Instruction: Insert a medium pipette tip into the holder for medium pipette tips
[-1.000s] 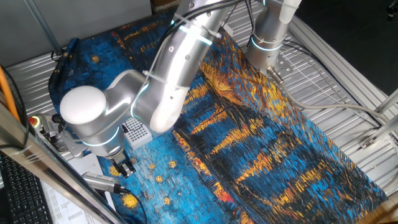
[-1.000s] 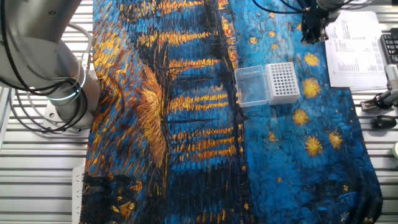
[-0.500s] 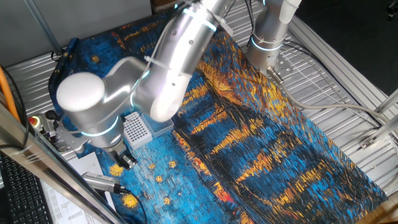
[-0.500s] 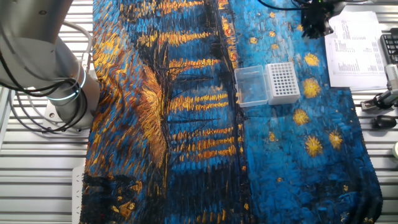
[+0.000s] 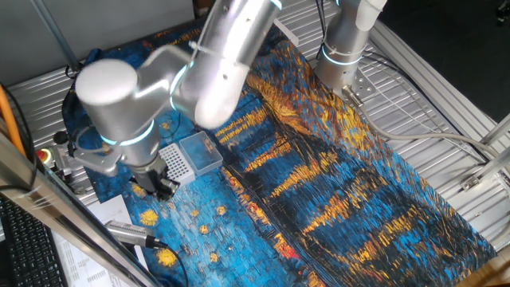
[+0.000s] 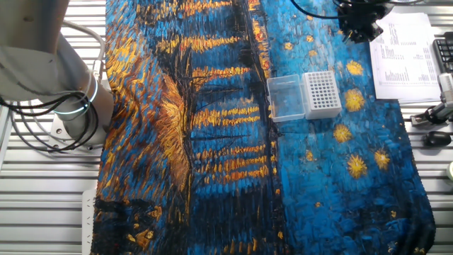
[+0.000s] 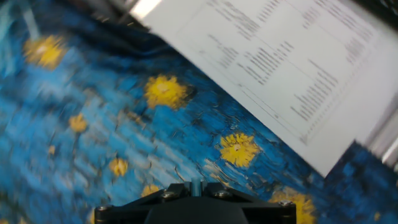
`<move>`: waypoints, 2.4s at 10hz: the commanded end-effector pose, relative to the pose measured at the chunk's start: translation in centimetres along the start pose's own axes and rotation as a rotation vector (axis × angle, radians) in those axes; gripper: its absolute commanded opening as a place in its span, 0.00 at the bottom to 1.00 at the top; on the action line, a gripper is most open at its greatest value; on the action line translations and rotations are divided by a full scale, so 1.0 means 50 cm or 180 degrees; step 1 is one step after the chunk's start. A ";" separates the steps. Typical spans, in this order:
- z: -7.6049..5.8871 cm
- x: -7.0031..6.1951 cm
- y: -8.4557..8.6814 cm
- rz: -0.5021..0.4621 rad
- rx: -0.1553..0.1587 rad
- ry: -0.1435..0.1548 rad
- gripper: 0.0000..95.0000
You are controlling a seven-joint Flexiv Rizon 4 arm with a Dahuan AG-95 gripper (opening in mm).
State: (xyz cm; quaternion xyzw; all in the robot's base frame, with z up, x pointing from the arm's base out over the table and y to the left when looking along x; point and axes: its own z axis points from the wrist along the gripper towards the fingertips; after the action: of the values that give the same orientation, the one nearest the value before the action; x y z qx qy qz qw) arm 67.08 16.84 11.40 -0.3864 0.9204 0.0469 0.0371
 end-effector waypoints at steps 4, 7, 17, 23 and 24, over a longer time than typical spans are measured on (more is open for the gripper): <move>-0.025 0.022 -0.006 -0.1430 -0.0196 -0.0318 0.00; -0.025 0.022 -0.006 -0.1673 -0.0197 -0.0294 0.00; -0.033 0.062 -0.021 -0.1981 -0.0272 -0.0434 0.00; -0.001 0.091 -0.029 -0.2401 -0.0381 -0.0901 0.00; 0.004 0.100 -0.026 -0.2451 -0.0389 -0.0932 0.00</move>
State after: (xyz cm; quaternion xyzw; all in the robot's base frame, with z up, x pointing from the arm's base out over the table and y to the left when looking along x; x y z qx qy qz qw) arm 64.59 12.48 10.87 -0.6880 0.6971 0.1331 0.1518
